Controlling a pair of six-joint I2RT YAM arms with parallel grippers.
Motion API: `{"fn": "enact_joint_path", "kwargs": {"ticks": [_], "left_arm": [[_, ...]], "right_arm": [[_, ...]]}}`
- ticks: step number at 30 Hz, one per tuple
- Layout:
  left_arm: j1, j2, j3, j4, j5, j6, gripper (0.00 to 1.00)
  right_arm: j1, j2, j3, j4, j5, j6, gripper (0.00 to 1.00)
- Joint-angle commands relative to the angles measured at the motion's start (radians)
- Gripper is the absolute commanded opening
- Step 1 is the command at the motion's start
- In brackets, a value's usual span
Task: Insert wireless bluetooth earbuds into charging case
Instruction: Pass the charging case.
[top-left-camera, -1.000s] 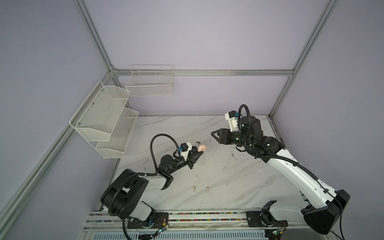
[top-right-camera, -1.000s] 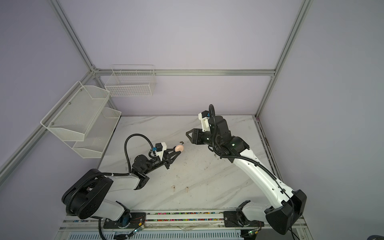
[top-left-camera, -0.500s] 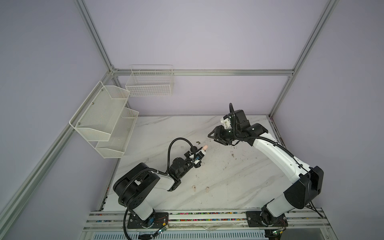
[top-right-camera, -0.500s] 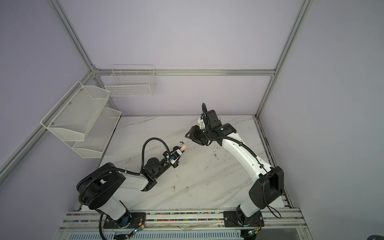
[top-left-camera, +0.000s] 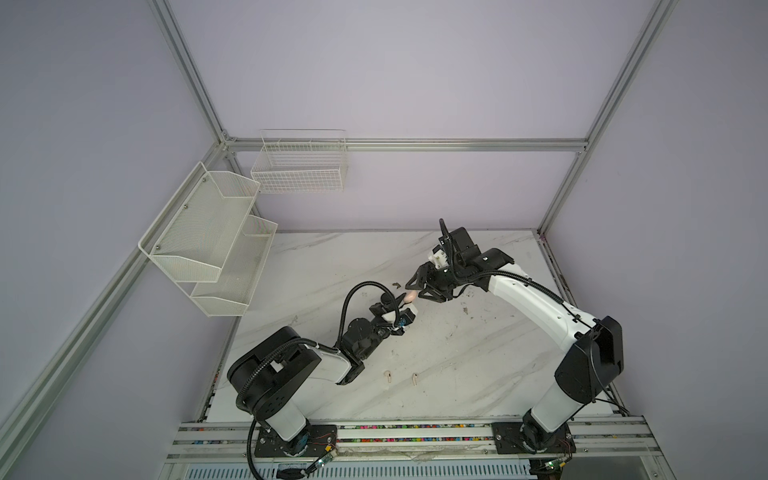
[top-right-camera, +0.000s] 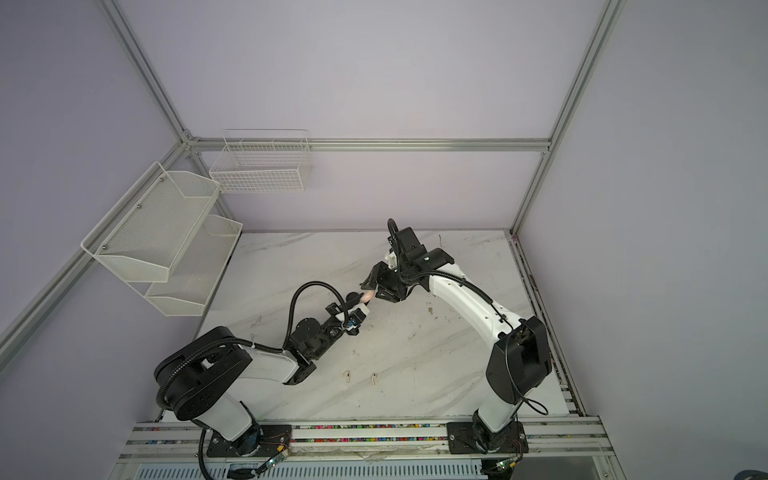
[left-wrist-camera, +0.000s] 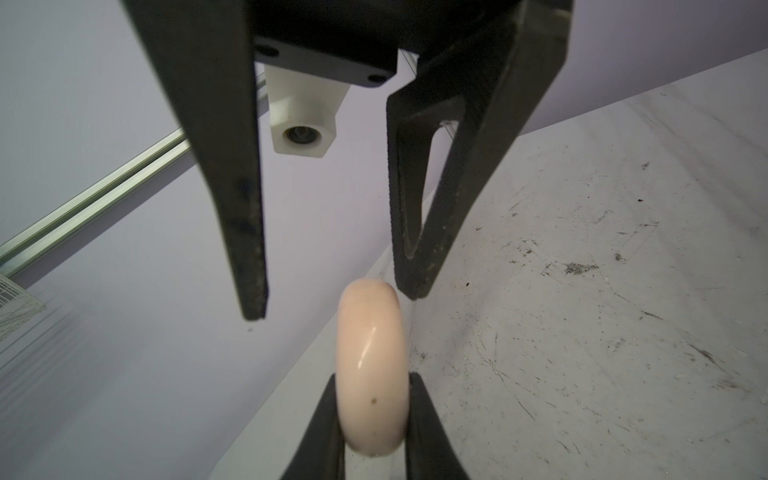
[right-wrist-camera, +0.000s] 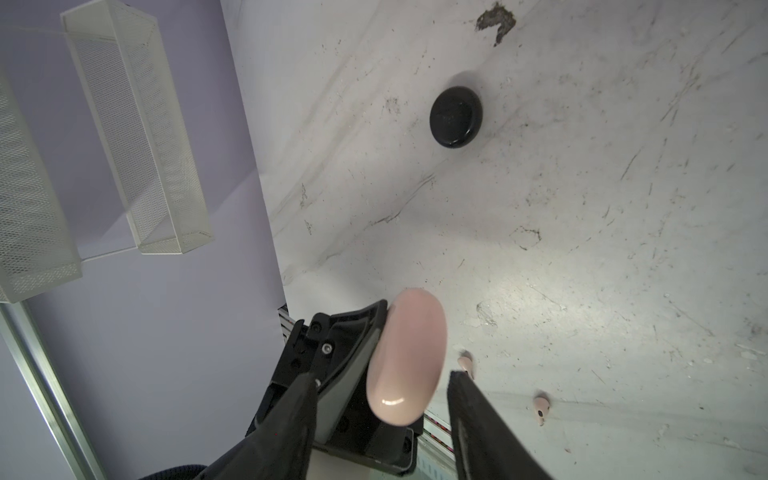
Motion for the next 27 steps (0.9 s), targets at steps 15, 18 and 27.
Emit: {"fn": "enact_joint_path", "kwargs": {"ticks": [15, 18, 27], "left_arm": [[-0.021, -0.031, 0.057, 0.071, -0.041, 0.056, 0.00], [-0.023, -0.031, 0.060, 0.071, -0.041, 0.057, 0.00], [-0.029, -0.025, 0.063, 0.073, -0.051, 0.061, 0.00]], "right_arm": [[0.004, 0.076, 0.062, -0.025, -0.026, -0.008, 0.41], [0.005, 0.085, 0.059, -0.009, -0.039, -0.005, 0.39], [0.008, 0.075, 0.041, 0.029, -0.038, 0.006, 0.28]]}}
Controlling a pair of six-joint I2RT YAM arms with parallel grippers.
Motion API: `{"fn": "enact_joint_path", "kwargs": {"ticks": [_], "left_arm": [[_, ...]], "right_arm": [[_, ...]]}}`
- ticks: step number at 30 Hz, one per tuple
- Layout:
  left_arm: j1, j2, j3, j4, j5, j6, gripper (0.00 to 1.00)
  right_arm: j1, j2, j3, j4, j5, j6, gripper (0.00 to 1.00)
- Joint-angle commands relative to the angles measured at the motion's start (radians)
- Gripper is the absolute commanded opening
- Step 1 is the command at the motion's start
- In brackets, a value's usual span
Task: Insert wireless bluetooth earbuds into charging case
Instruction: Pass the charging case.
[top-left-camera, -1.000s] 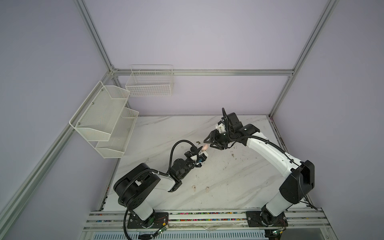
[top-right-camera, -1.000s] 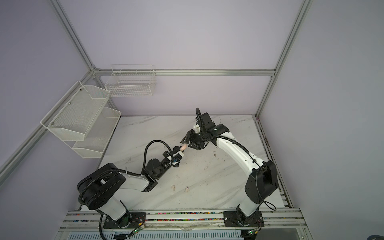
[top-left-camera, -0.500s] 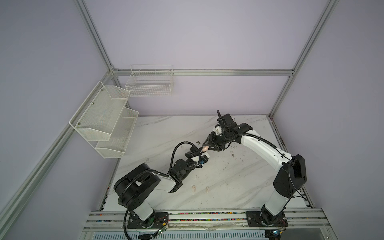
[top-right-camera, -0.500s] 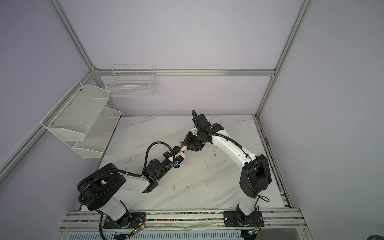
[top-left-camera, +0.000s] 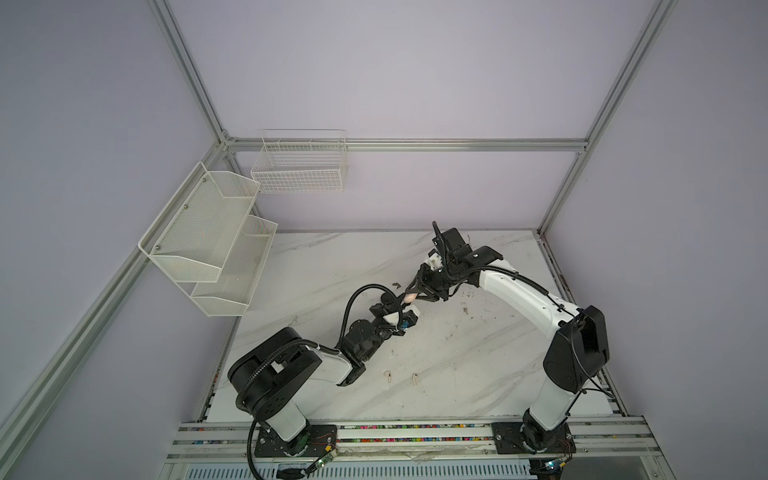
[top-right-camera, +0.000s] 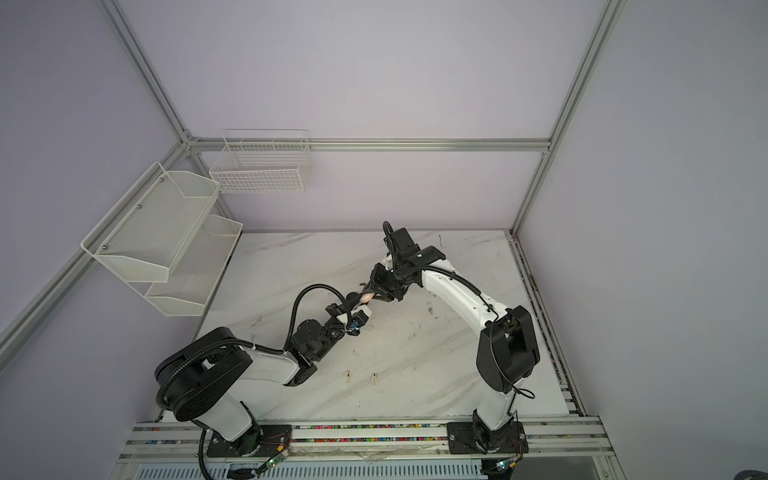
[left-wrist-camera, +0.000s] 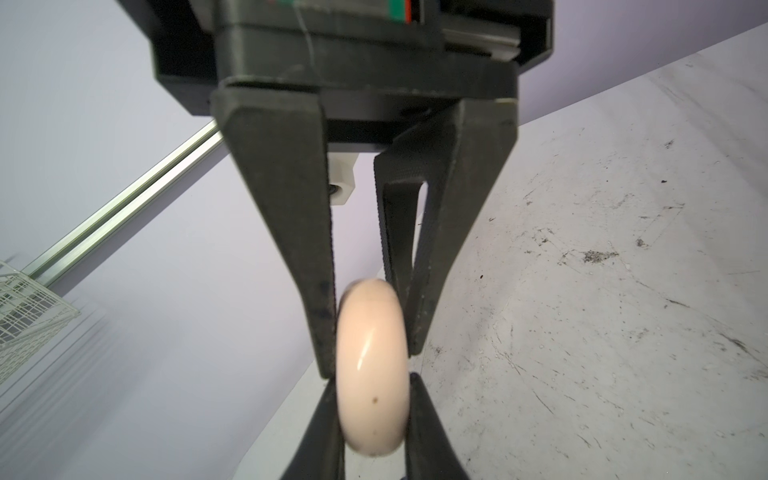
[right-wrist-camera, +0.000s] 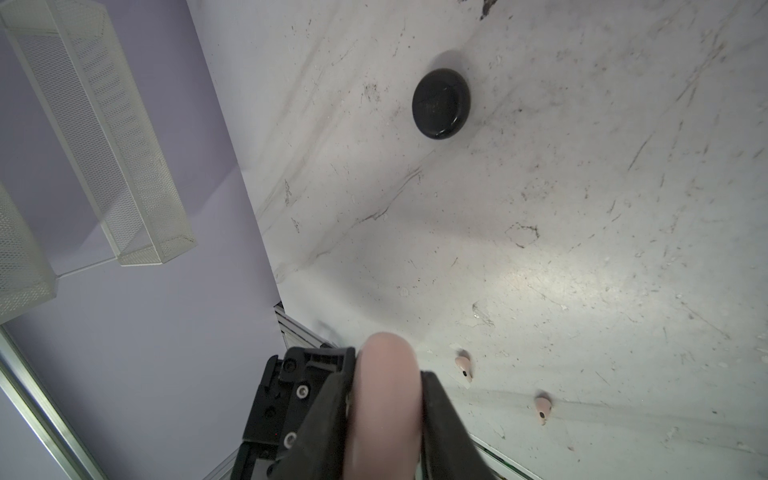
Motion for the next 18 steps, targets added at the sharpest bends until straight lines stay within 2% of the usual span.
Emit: {"fn": "enact_joint_path", "kwargs": {"ticks": [1, 3, 4, 10, 13, 16, 18], "left_arm": [[-0.007, -0.022, 0.064, 0.065, 0.006, -0.002, 0.00], [-0.008, -0.021, 0.064, 0.067, 0.003, -0.004, 0.00], [-0.007, -0.021, 0.064, 0.069, 0.000, -0.003, 0.03], [-0.009, -0.016, 0.059, 0.070, -0.010, 0.001, 0.52], [-0.011, -0.023, 0.048, 0.071, -0.024, -0.025, 0.68], [-0.011, -0.075, 0.008, 0.075, -0.051, -0.210, 0.71], [-0.010, -0.147, -0.051, 0.064, -0.037, -0.336, 0.70]], "right_arm": [[0.007, -0.007, -0.003, 0.040, -0.011, -0.002, 0.27], [0.006, -0.005, -0.005, 0.047, -0.011, -0.003, 0.26], [0.007, -0.005, -0.005, 0.051, -0.011, -0.003, 0.25], [0.007, -0.019, -0.008, 0.115, 0.006, -0.036, 0.22], [0.006, -0.032, -0.013, 0.149, 0.063, -0.087, 0.21], [0.006, -0.069, -0.068, 0.252, 0.129, -0.105, 0.20], [0.002, -0.108, -0.113, 0.317, 0.186, -0.185, 0.18]]}}
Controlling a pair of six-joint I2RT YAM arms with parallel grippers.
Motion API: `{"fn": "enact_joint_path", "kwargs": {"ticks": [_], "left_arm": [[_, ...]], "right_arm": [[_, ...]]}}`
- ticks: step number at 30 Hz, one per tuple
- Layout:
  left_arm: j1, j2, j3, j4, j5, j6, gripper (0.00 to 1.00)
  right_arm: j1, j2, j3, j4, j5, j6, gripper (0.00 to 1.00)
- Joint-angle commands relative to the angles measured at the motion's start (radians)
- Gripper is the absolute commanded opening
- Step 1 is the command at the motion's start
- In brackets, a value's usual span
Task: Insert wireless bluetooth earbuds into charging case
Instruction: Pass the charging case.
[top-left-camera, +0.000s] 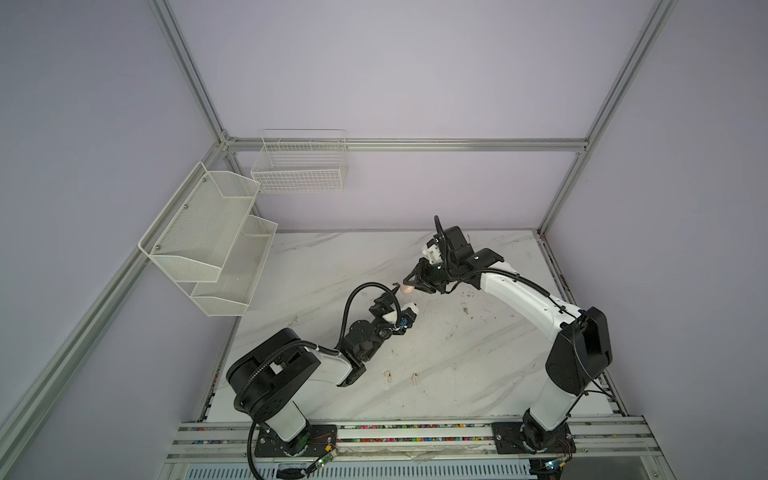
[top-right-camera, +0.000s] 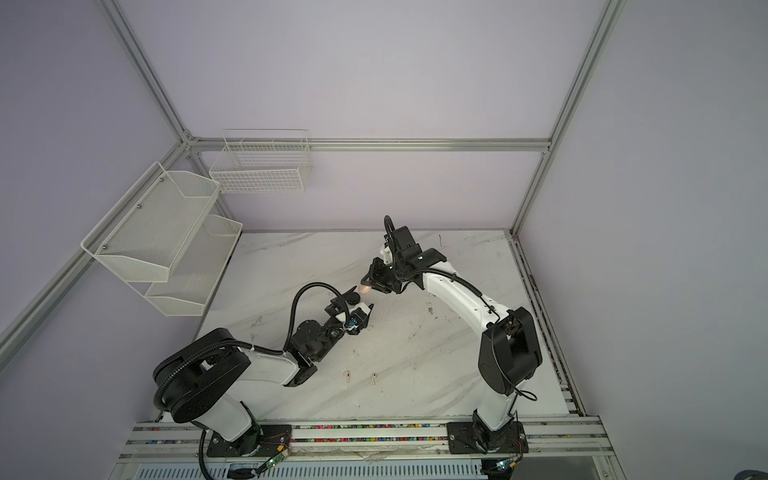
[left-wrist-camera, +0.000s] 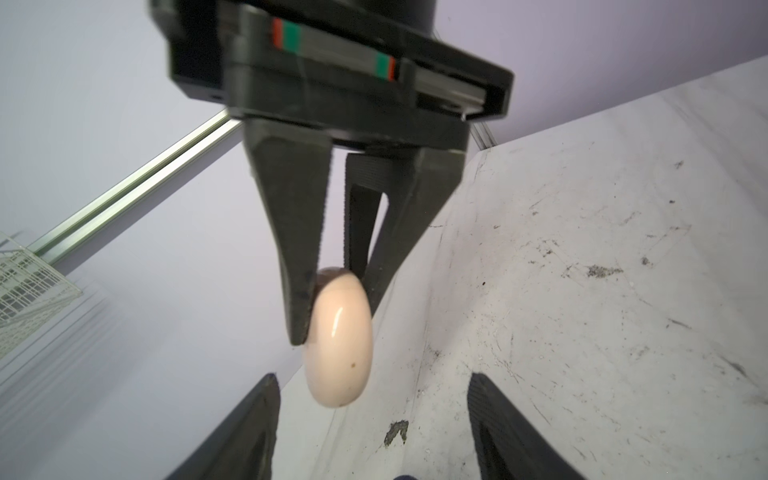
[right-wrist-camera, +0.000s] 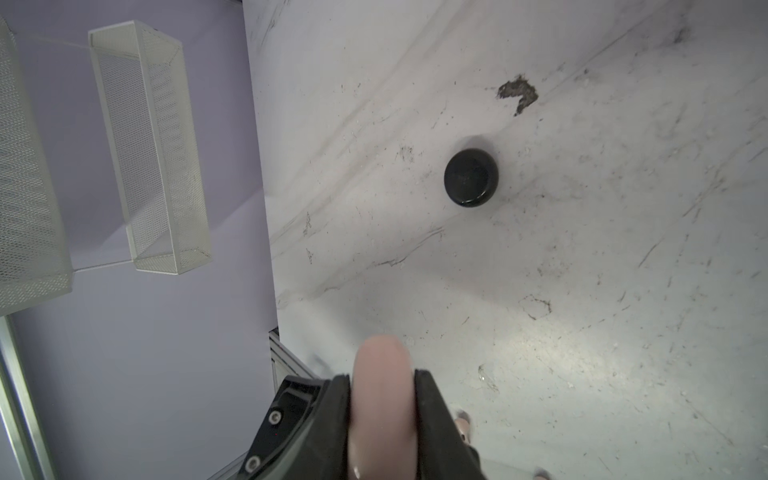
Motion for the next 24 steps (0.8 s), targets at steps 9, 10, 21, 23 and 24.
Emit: {"fn": "enact_joint_path", "kwargs": {"ticks": [9, 10, 21, 23, 24], "left_arm": [[0.124, -0.618, -0.084, -0.542, 0.493, -0.694, 0.60], [0.167, -0.630, -0.085, -0.546, 0.556, -0.750, 0.60], [0.428, -0.466, 0.126, -0.654, 1.237, -0.903, 0.51], [0.447, -0.436, 0.200, -0.742, 1.272, -0.820, 0.51], [0.447, -0.417, 0.227, -0.753, 1.286, -0.798, 0.48]], "right_arm": [[-0.042, -0.263, -0.377, 0.560, -0.186, -0.681, 0.00], [-0.053, -0.267, -0.379, 0.553, -0.244, -0.718, 0.00], [-0.100, -0.457, -0.436, 0.506, -0.522, -0.908, 0.00], [-0.100, -0.448, -0.428, 0.469, -0.592, -0.959, 0.00], [-0.100, -0.432, -0.418, 0.436, -0.616, -0.992, 0.00]]}}
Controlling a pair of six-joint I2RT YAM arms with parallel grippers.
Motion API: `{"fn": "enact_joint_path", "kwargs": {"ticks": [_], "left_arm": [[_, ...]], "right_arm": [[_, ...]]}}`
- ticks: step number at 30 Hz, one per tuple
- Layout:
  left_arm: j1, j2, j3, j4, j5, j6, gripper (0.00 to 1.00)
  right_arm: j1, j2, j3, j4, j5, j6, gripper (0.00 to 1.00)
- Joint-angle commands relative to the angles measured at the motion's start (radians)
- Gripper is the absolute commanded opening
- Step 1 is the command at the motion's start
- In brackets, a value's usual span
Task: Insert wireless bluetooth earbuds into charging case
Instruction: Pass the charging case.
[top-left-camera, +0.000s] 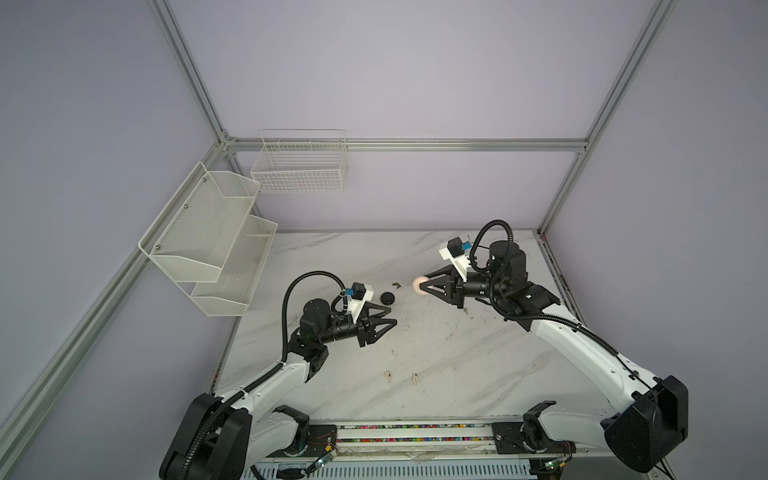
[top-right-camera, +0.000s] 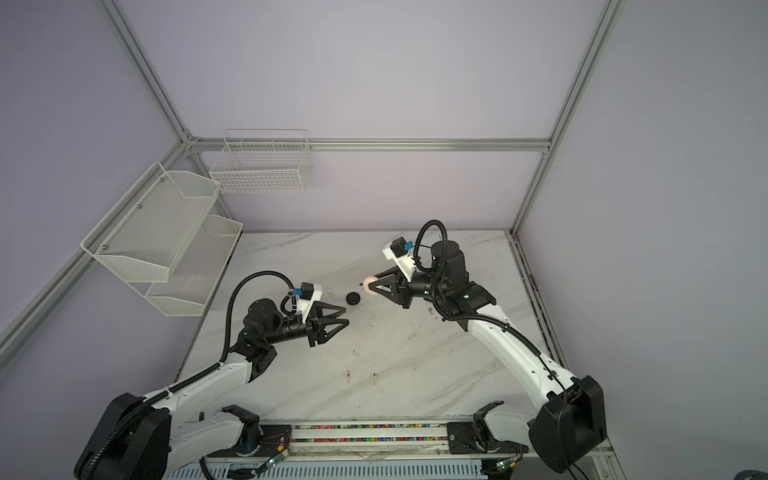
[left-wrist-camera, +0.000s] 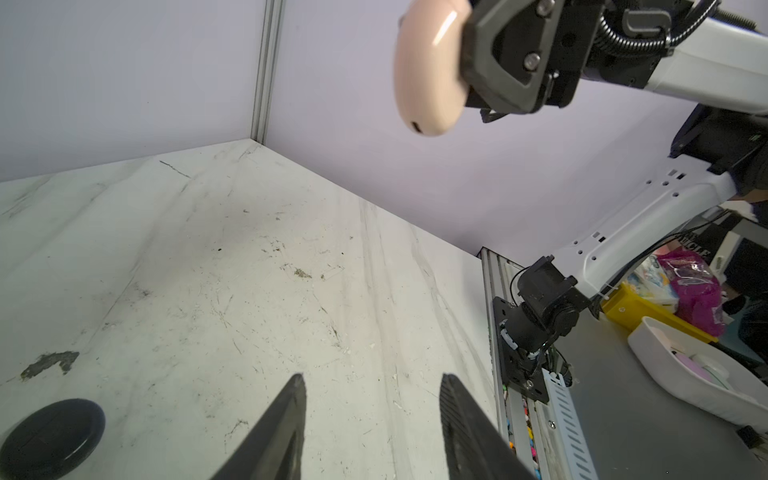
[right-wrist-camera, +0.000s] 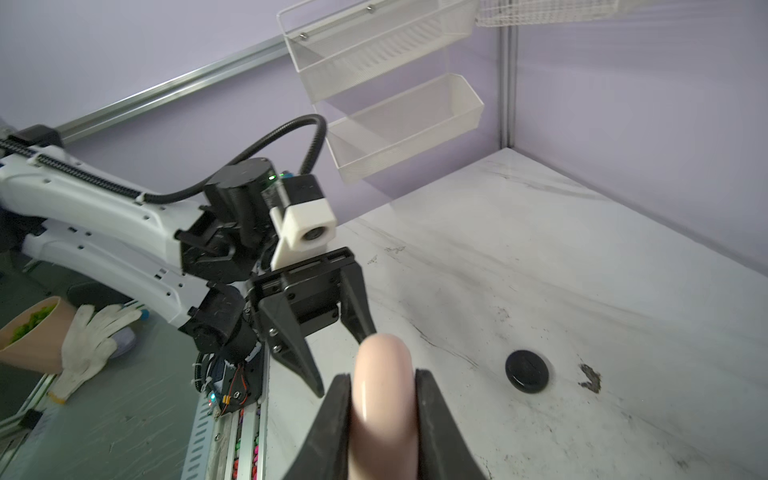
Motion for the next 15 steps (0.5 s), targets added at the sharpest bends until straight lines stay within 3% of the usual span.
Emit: {"fn": "enact_joint_path", "kwargs": {"ticks": [1, 4, 7, 15], "left_arm": [[0.014, 0.042, 0.199, -0.045, 0.197, 0.061, 0.47], [0.013, 0.129, 0.246, -0.013, 0.268, 0.071, 0.46], [0.000, 0.196, 0.252, 0.082, 0.313, -0.005, 0.46], [-0.054, 0.247, 0.188, 0.241, 0.243, -0.075, 0.51]], "right_arm": [[-0.001, 0.048, 0.021, -0.089, -0.147, -0.187, 0.00], [0.012, 0.136, 0.104, -0.288, -0.115, -0.329, 0.00], [0.043, 0.204, 0.177, -0.426, -0.062, -0.409, 0.00], [0.046, 0.219, 0.201, -0.390, -0.098, -0.419, 0.00]]}}
